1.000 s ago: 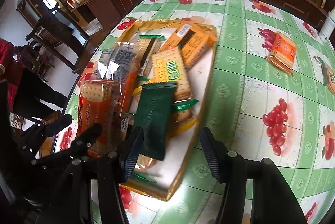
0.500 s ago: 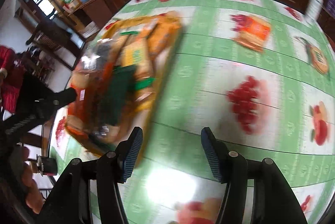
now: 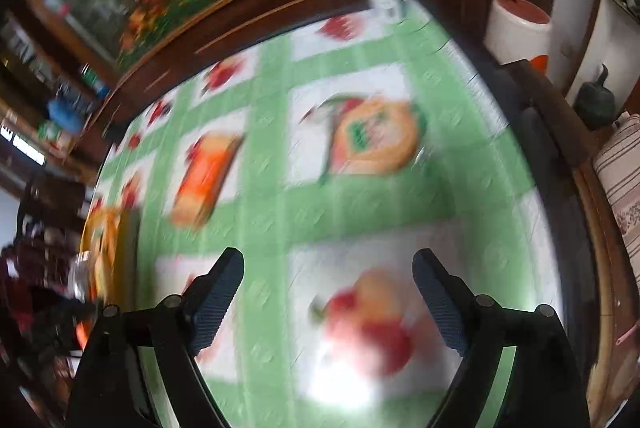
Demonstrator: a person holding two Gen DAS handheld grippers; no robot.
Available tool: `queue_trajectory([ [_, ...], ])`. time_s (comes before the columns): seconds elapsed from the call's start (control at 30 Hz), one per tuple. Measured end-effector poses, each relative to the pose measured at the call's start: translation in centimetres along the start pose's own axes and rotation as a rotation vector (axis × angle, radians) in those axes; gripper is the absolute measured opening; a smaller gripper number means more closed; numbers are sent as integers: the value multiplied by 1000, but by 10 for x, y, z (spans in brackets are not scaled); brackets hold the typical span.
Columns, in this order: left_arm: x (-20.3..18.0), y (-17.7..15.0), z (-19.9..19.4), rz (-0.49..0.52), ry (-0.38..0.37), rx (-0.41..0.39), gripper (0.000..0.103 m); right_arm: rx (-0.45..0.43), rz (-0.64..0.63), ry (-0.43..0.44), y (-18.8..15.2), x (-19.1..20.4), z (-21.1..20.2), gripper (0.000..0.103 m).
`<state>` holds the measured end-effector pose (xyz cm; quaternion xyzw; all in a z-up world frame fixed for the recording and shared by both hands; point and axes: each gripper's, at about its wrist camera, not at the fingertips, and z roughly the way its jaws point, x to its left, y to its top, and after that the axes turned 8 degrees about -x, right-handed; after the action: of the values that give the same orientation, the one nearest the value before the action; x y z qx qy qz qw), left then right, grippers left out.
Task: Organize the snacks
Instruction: 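Grasp the round green-label cracker pack with right gripper while left grasps the last orange cracker pack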
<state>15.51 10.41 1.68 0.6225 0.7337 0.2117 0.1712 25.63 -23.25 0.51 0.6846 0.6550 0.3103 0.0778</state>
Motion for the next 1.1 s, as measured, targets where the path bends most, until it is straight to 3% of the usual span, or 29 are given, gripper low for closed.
queue_trajectory([
  [0.17, -14, 15, 21, 64, 27, 20, 63, 34, 7, -48, 42, -18, 45, 92],
  [0.3, -17, 31, 32, 69, 50, 16, 63, 73, -10, -59, 54, -17, 75, 92],
  [0.77, -40, 69, 56, 78, 50, -5, 63, 113, -141, -170, 58, 0, 117, 100],
  [0.87, -48, 80, 58, 77, 31, -37, 63, 133, -136, -235, 54, -3, 124, 95],
  [1.0, -65, 94, 65, 125, 38, -92, 63, 109, -102, -219, 52, -11, 114, 83],
  [1.1, -84, 98, 78, 159, 52, -91, 63, 123, -85, -185, 46, -19, 102, 81],
])
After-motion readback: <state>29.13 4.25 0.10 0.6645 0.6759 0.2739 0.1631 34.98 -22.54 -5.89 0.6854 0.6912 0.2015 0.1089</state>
